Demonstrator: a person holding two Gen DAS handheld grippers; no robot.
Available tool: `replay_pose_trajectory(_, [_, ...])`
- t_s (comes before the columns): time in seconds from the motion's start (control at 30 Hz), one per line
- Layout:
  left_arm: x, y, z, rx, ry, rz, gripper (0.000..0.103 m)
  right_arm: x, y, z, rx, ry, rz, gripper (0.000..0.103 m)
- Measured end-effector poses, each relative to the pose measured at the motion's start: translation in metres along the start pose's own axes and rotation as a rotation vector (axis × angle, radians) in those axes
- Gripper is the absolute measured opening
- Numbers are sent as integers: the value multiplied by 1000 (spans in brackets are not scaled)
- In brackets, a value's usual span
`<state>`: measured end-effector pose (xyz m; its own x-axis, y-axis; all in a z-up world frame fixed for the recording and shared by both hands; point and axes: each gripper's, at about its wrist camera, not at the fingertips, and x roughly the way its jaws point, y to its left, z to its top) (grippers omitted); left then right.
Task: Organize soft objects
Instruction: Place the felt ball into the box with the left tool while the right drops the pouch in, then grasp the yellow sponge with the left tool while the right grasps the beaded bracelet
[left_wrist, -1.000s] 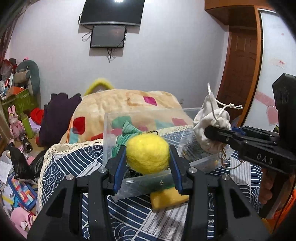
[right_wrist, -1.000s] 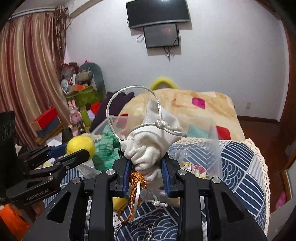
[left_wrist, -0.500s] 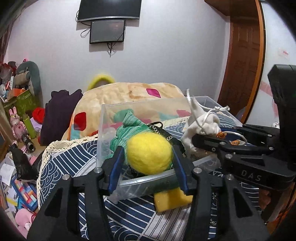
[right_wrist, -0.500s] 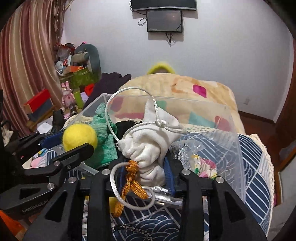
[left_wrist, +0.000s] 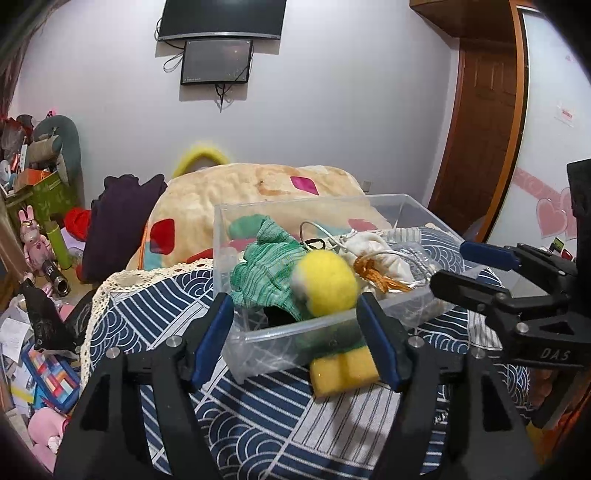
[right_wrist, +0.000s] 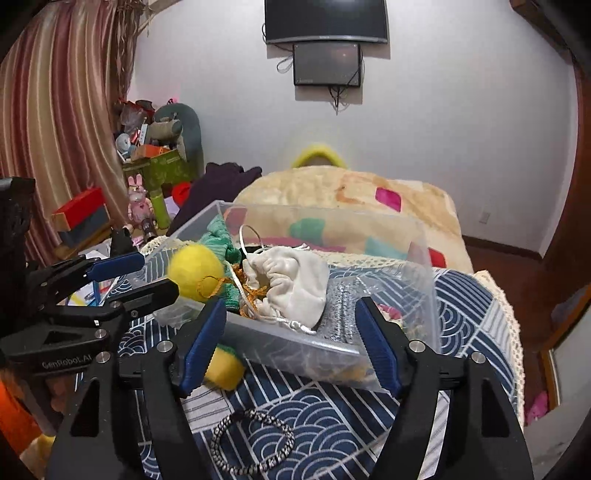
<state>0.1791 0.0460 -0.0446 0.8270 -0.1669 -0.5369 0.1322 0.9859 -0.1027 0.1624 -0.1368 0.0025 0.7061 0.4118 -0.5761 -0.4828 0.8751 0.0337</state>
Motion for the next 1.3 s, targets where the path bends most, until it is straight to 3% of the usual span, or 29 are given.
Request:
replay_pose_trajectory(0.27, [-26, -13, -11, 19, -23, -11, 84, -27, -5, -8, 11, -56, -2, 76])
replay_pose_trajectory(0.5, [-15, -31, -32, 56, 34, -21, 91, -28, -15, -32, 34, -10, -15, 76])
replay_pose_trajectory(0.7, [20, -43, -39, 50, 154, -51, 91, -22, -21, -53, 68, 49, 7, 76])
replay_pose_trajectory(0.83, [34, -42, -37, 4, 181, -62, 90, -19, -19, -60, 74, 67, 17, 76])
replay_pose_trajectory(0.97, [40, -41, -43, -8, 202, -92, 70, -13, -12, -65, 53, 84, 32, 75])
replay_pose_trajectory(1.07, [42, -43, -49, 3, 216, -82, 62, -6, -6, -70, 37, 108, 44, 63])
replay_pose_trajectory(1.3, [25, -36, -57, 20, 192, -90, 58, 8, 9, -78, -30, 167, 42, 29])
